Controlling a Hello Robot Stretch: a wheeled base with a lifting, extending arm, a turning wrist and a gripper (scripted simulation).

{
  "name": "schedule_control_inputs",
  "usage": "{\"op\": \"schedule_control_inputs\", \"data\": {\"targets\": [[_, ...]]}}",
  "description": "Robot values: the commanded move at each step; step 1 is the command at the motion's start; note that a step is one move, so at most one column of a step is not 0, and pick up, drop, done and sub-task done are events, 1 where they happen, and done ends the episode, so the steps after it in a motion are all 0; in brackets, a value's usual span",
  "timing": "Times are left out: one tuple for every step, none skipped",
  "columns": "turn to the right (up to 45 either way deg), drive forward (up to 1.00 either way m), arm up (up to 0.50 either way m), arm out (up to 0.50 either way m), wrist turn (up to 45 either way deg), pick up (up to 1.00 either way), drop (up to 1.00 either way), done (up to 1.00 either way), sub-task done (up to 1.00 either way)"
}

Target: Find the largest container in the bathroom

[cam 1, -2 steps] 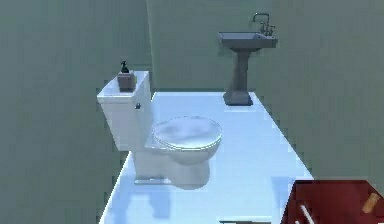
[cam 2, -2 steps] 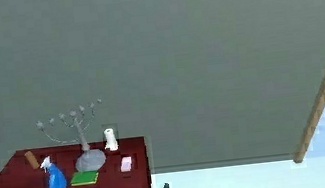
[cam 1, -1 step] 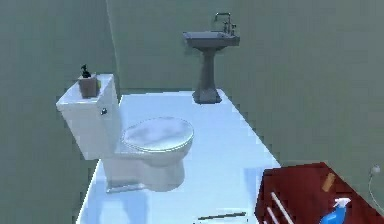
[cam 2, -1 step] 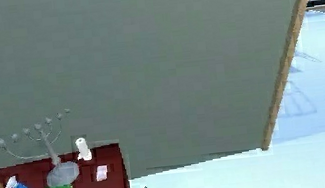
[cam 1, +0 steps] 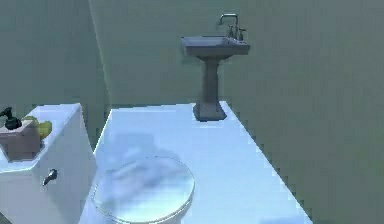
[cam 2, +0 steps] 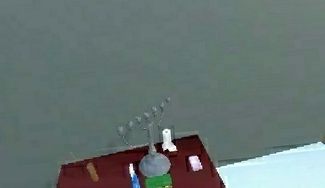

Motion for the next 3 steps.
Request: {"op": "schedule_control_inputs", "data": {"targets": [[45.0,0.00,0.00,0.00,0.0,0.00,0.00,0.00,0.00],[45.0,0.00,0.00,0.00,0.0,0.00,0.00,0.00,0.00],[45.0,0.00,0.00,0.00,0.0,0.00,0.00,0.00,0.00]]}}
